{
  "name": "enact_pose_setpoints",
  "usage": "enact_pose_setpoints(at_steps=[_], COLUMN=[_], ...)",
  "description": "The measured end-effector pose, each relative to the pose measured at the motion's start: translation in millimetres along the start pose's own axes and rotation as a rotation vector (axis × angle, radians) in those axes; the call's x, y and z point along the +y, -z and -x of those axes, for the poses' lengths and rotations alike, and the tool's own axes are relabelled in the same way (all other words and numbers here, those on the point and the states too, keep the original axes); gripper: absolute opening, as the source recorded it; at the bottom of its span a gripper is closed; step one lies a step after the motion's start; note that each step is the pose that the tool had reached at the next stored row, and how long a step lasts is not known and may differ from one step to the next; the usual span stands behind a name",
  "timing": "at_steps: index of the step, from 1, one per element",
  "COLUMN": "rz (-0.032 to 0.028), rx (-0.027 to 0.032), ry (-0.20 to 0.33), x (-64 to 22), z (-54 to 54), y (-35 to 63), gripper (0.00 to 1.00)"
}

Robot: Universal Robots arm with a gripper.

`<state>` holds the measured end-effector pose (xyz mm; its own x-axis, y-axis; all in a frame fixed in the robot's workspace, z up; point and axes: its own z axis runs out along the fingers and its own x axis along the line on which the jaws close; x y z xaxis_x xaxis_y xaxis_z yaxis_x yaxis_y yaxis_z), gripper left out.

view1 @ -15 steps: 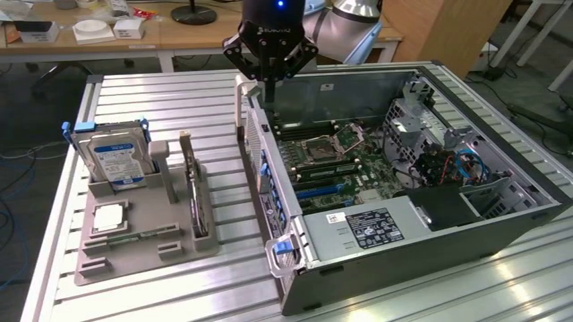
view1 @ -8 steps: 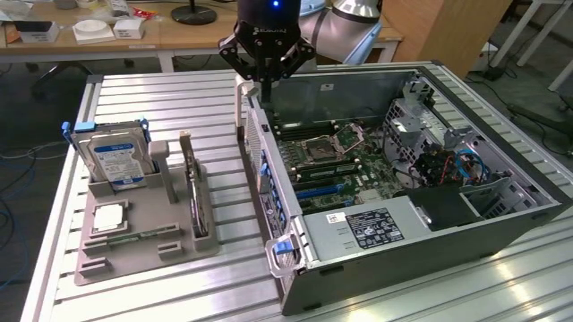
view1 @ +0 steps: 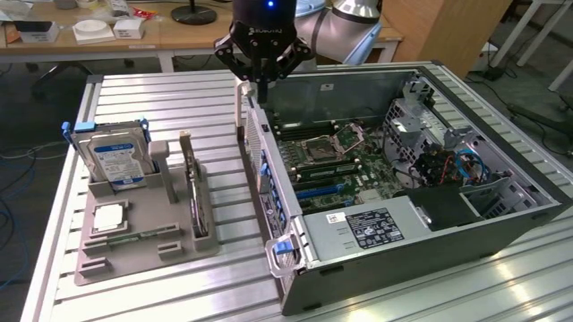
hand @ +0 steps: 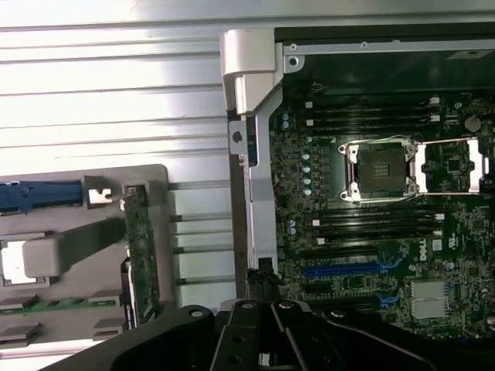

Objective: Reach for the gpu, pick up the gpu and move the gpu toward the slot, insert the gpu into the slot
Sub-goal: 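Reach for the gpu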

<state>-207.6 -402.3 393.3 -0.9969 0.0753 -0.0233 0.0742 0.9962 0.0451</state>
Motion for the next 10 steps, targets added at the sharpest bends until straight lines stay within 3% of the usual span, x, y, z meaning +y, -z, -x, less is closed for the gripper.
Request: enact_pose_setpoints(at_steps=[10], rz=[0.0000], rx=[0.0000], ry=[0.000], x=[-1.1], z=[-6.9], y=[0.2], gripper=[0.10])
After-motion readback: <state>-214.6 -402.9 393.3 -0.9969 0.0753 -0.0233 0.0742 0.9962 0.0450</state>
